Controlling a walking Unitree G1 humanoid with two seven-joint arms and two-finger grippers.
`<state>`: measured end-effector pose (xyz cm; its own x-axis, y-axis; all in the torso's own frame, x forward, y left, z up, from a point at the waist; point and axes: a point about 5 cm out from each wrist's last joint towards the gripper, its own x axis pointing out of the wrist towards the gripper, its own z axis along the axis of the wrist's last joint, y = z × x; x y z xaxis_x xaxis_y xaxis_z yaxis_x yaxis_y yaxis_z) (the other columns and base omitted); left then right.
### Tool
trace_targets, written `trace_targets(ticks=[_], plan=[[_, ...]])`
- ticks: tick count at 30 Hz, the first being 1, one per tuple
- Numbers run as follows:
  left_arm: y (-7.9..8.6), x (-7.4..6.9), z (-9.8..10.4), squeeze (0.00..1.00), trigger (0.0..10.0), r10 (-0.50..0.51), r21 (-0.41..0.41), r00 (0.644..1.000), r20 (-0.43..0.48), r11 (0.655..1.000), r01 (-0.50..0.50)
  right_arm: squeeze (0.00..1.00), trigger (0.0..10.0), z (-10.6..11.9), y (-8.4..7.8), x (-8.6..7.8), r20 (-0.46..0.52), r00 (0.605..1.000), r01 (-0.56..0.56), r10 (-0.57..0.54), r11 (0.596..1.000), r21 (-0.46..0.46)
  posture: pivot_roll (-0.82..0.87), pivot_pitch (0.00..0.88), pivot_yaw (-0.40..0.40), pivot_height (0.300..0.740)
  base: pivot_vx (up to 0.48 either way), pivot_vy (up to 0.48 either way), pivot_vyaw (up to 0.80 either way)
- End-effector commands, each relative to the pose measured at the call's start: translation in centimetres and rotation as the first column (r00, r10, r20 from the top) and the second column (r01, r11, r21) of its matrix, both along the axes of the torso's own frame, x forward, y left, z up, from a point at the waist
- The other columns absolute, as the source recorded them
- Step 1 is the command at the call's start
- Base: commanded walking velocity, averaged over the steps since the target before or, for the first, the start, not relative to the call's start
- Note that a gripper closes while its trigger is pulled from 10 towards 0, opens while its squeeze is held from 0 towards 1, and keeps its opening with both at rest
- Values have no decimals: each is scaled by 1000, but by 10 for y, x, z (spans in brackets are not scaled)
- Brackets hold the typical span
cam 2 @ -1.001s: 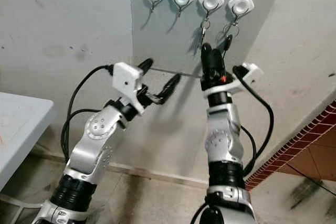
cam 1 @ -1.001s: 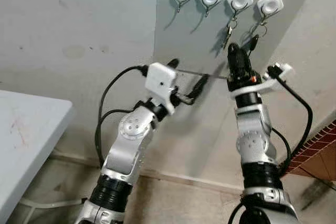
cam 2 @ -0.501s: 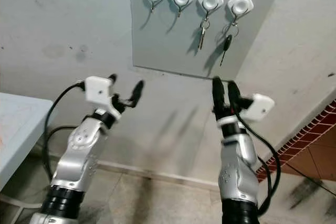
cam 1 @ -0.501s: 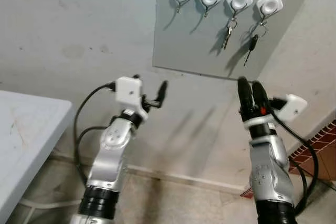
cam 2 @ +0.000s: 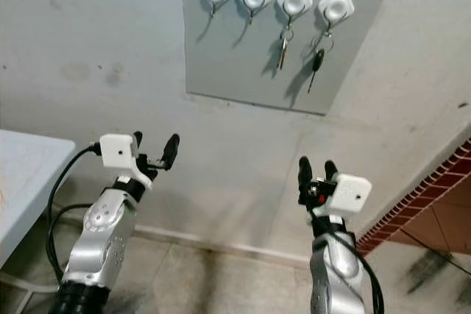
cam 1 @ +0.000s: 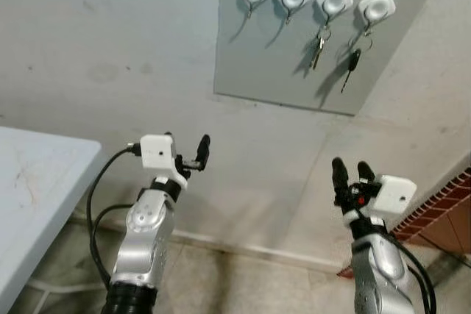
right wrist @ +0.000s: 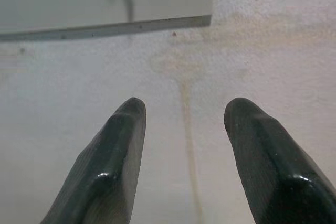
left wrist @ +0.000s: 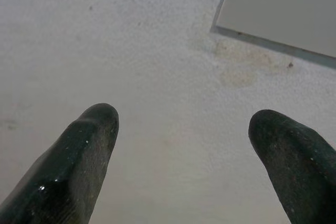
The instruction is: Hang keys on a hook
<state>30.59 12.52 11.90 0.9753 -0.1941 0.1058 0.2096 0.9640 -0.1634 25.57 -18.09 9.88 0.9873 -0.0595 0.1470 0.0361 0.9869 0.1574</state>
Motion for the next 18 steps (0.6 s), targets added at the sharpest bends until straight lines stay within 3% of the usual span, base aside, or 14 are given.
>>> trace_targets(ticks=[1, 11, 13, 14, 18], plan=[[2, -7, -2, 0, 10000, 2, -35, 1000, 1, 999, -2, 0, 10000, 6, 4, -8, 23, 1000, 0, 1, 999, -41, -32, 59, -53, 740, 0, 0, 0], [18, -37, -33, 0, 10000, 29, -64, 997, -67, 997, -33, 0, 10000, -18, -2, -38, -86, 994, 67, -74, 995, -76, -22, 39, -57, 740, 0, 0, 0], [21, -38, -35, 0, 10000, 29, -46, 997, -67, 998, -32, 0, 10000, -19, -4, -40, -93, 992, 72, -80, 994, -88, -22, 36, -58, 740, 0, 0, 0], [31, -39, -35, 0, 10000, 58, -59, 996, -74, 996, -62, 0, 10000, -24, -11, -44, -114, 988, 93, -106, 989, -119, -25, 33, -57, 740, 0, 0, 0], [36, -38, -32, 0, 10000, 78, -65, 995, -58, 995, -82, 0, 10000, -24, -14, -45, -114, 987, 93, -109, 986, -137, -21, 27, -58, 740, 0, 0, 0]])
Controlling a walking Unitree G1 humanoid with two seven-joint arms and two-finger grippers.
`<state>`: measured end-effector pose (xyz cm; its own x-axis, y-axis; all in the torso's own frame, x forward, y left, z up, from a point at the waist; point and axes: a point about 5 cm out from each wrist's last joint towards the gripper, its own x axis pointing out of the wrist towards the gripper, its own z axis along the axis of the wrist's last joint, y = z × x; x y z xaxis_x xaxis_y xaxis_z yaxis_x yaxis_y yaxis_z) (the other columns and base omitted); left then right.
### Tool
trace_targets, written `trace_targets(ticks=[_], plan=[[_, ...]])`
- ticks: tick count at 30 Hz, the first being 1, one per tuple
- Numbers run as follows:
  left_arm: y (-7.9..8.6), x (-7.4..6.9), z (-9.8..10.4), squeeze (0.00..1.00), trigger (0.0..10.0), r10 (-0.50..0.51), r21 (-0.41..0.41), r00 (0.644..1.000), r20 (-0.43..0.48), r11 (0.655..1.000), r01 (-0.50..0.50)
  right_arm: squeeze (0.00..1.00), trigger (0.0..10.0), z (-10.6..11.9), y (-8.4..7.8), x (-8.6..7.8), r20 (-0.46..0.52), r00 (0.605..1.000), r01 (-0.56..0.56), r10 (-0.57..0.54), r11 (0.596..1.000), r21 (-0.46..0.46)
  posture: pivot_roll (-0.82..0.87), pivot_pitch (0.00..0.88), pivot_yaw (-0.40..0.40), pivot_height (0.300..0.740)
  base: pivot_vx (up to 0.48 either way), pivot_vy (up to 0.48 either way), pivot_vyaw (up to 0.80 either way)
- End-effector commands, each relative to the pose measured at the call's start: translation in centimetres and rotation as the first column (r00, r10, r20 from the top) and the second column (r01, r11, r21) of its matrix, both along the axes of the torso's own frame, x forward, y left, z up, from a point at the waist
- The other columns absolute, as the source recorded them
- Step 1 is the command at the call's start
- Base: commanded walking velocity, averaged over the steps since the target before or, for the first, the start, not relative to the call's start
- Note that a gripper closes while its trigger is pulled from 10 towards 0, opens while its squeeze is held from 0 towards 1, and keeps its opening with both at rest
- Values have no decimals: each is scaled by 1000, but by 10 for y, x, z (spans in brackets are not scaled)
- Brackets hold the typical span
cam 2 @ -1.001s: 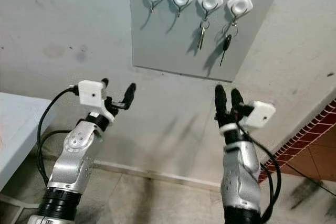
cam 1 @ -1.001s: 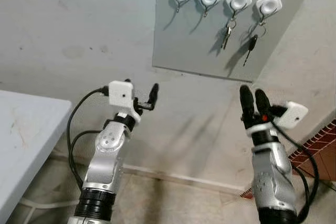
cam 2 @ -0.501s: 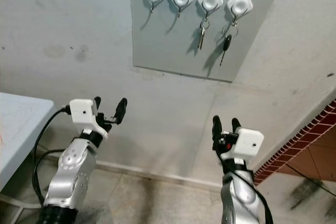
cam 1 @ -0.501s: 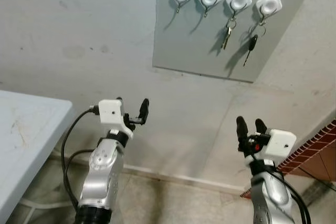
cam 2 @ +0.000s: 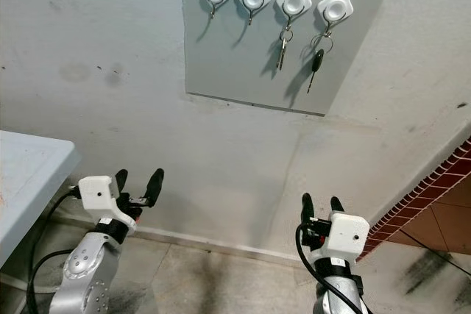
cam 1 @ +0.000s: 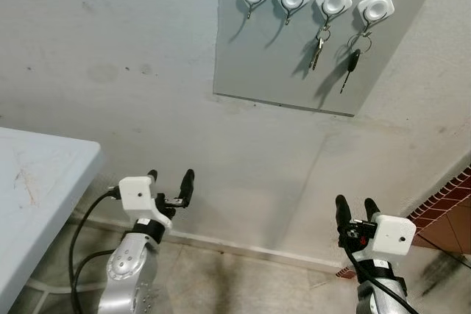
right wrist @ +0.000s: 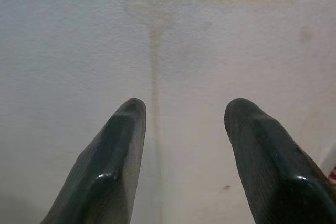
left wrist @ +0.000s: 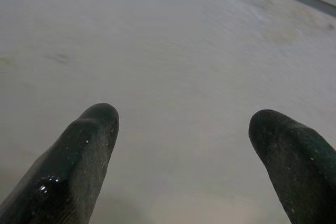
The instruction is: Hang keys on a hook
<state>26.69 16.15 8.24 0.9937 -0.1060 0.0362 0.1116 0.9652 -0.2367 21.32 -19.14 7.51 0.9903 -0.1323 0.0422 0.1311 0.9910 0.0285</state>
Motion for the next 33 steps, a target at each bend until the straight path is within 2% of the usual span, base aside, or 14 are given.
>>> trace_targets(ticks=[1, 4, 9, 16, 28, 32, 33], plan=[[-2, 1, 8, 0, 10000, -12, -5, 999, 34, 1000, 12, 0, 10000, -2, -4, -3, -3, 1000, 14, -14, 1000, -8, -18, 25, -59, 740, 0, 0, 0], [-5, 1, 10, 0, 10000, -32, -4, 998, 51, 999, 32, 0, 10000, -8, -7, -4, -23, 1000, 9, -10, 999, -35, -15, 21, -58, 740, 0, 0, 0], [-8, 4, 9, 0, 10000, -41, 5, 998, 42, 999, 41, 0, 10000, -8, -9, 0, -18, 1000, 16, -16, 1000, -24, -14, 15, -43, 740, 0, 0, 0], [-9, 17, 18, 0, 10000, -80, 12, 994, 68, 997, 79, 0, 10000, 1, 1, 13, 37, 999, 1, -1, 1000, -10, -45, 6, -1, 740, 0, 0, 0], [-31, 41, 30, 0, 10000, -156, -8, 983, 95, 987, 158, 0, 10000, 4, 3, 9, 71, 997, 36, -36, 999, -8, -111, 13, 46, 740, 0, 0, 0], [-31, 43, 31, 0, 10000, -159, -11, 982, 100, 987, 161, 0, 10000, 6, 3, 11, 77, 996, 43, -42, 999, -14, -114, 13, 49, 740, 0, 0, 0], [-30, 43, 31, 0, 10000, -156, -12, 983, 102, 987, 158, 0, 10000, 7, 3, 12, 71, 997, 47, -44, 998, -39, -113, 14, 47, 740, 0, 0, 0]])
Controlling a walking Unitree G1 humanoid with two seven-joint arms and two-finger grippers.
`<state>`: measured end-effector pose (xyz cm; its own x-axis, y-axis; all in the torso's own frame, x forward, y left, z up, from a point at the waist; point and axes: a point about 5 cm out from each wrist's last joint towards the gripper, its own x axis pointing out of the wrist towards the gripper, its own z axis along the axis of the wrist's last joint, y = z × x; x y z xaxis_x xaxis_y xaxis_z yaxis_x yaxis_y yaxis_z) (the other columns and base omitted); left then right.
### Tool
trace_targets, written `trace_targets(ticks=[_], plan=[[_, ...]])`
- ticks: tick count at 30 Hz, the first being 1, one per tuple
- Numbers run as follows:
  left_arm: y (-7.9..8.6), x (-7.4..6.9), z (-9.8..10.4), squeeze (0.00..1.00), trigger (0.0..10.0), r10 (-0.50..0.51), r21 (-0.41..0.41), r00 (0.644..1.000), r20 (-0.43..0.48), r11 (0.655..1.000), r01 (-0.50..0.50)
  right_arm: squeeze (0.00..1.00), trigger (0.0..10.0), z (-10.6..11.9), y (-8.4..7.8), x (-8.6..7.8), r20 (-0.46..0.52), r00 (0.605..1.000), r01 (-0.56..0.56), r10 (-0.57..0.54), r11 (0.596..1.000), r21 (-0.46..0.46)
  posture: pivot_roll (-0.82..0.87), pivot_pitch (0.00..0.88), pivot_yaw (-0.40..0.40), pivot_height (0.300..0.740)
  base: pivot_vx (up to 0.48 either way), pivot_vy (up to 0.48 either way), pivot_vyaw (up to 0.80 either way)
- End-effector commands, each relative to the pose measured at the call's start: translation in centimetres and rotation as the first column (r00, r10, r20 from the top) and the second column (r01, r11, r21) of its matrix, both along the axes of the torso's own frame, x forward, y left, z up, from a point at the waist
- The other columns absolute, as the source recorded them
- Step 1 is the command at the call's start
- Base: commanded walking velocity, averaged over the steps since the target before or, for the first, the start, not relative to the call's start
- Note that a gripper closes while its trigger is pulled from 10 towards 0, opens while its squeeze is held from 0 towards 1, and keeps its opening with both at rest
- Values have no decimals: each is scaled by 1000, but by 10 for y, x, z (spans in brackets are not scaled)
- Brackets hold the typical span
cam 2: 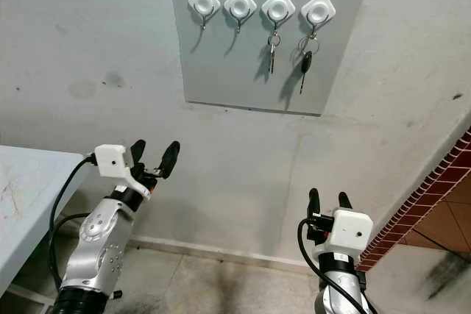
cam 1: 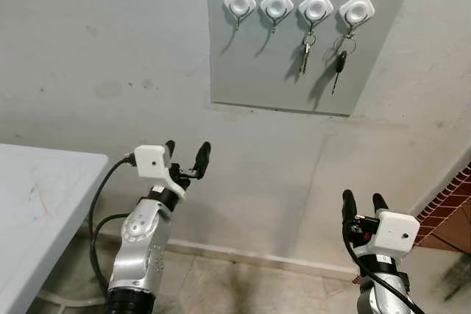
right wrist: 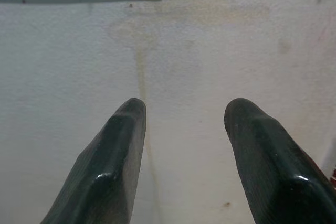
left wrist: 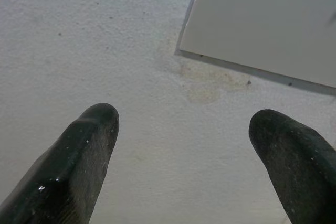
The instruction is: Hang keys on a hook
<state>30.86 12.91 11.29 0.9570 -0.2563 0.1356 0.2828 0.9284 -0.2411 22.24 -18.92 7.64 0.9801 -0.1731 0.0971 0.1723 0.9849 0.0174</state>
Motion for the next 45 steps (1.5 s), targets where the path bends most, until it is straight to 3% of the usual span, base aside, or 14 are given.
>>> trace_targets(ticks=[1, 8, 19, 28, 45], plan=[[3, 2, 1, 0, 10000, -1, 7, 1000, 6, 1000, 1, 0, 10000, 6, 1, 3, 13, 1000, 7, -6, 999, -39, -108, 15, 43, 740, 0, 0, 0], [8, -2, -4, 0, 10000, 17, 26, 1000, 9, 1000, -17, 0, 10000, 5, 2, 3, 9, 1000, -1, 1, 999, -49, -100, 20, 28, 740, 0, 0, 639], [4, -28, -16, 0, 10000, 9, 96, 1000, 28, 995, -11, 0, 10000, 8, 4, 1, 2, 999, -36, 36, 996, -77, -75, 35, 5, 740, 0, 0, 800], [0, -31, -6, 0, 10000, 13, 109, 996, 85, 994, -22, 0, 10000, 10, 4, 3, 5, 999, -47, 47, 997, -62, -65, 37, -7, 740, 0, 0, 800], [-1, -23, -3, 0, 10000, 20, 109, 996, 82, 994, -29, 0, 10000, 11, 3, 5, 3, 998, -57, 57, 996, -72, -70, 19, -8, 740, 0, 0, 800]])
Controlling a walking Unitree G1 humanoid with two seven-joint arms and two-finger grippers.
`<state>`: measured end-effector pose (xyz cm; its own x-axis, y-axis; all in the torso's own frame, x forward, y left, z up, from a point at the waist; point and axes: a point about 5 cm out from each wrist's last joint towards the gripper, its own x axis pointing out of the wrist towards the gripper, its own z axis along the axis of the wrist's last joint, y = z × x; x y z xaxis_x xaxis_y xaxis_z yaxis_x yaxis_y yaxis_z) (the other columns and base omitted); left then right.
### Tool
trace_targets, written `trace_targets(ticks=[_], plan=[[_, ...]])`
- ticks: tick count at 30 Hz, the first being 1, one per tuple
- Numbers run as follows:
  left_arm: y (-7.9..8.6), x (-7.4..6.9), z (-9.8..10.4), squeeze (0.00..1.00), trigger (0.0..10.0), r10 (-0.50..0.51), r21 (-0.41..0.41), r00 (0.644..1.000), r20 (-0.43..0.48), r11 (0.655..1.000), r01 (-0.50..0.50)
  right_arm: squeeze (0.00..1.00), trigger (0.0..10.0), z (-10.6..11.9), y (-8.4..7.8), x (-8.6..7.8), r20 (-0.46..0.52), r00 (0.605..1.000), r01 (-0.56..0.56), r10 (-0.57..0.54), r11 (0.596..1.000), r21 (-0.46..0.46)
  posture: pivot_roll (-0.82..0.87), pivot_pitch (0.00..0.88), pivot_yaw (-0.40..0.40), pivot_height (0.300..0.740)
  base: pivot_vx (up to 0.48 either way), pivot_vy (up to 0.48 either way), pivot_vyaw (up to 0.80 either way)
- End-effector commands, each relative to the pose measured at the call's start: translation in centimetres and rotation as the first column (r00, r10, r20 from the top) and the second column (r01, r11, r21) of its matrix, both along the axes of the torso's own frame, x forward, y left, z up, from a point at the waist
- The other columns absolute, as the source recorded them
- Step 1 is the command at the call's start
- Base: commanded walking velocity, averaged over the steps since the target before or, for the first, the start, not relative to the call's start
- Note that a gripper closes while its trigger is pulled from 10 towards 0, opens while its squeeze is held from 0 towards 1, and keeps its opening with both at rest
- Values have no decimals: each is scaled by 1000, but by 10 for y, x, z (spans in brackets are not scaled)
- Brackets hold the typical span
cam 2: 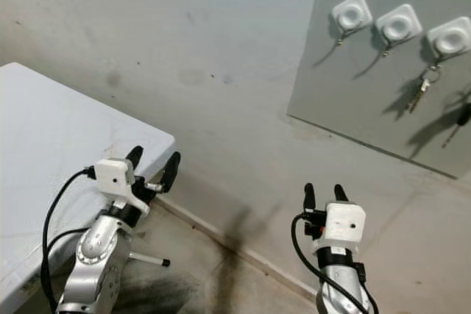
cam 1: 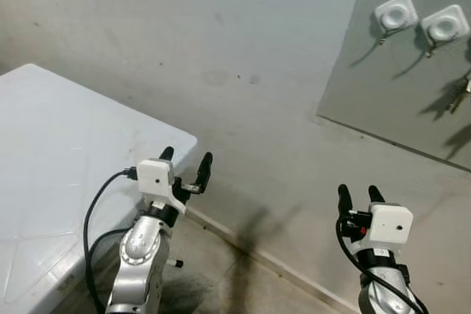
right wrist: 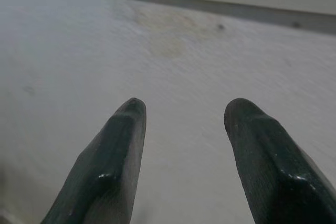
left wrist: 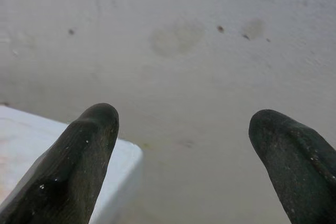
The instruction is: Hang keys on a hook
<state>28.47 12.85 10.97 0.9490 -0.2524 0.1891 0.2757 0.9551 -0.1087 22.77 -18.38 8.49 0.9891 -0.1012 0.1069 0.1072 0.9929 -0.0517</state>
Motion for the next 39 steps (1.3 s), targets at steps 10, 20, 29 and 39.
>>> trace_targets(ticks=[10, 20, 29, 39], plan=[[-3, -4, -2, 0, 10000, -17, 2, 1000, -8, 1000, 17, 0, 10000, 2, -2, -2, 6, 1000, 7, -7, 1000, 2, -68, 19, -8, 740, 0, 0, 800], [-1, -2, 0, 0, 10000, -2, -6, 1000, -8, 1000, 2, 0, 10000, 2, -1, -2, 3, 1000, -2, 2, 1000, 4, -62, 26, -14, 740, 0, 0, 800], [-2, 2, 2, 0, 10000, 3, -11, 1000, -4, 1000, -3, 0, 10000, 3, 0, -1, 6, 1000, -5, 5, 1000, 3, -64, 34, -16, 740, 0, 0, 800], [1, 4, 3, 0, 10000, 8, -11, 1000, -6, 1000, -8, 0, 10000, 4, -2, -2, 8, 1000, 0, 0, 1000, 3, -67, 46, -17, 740, 0, 0, 800]])
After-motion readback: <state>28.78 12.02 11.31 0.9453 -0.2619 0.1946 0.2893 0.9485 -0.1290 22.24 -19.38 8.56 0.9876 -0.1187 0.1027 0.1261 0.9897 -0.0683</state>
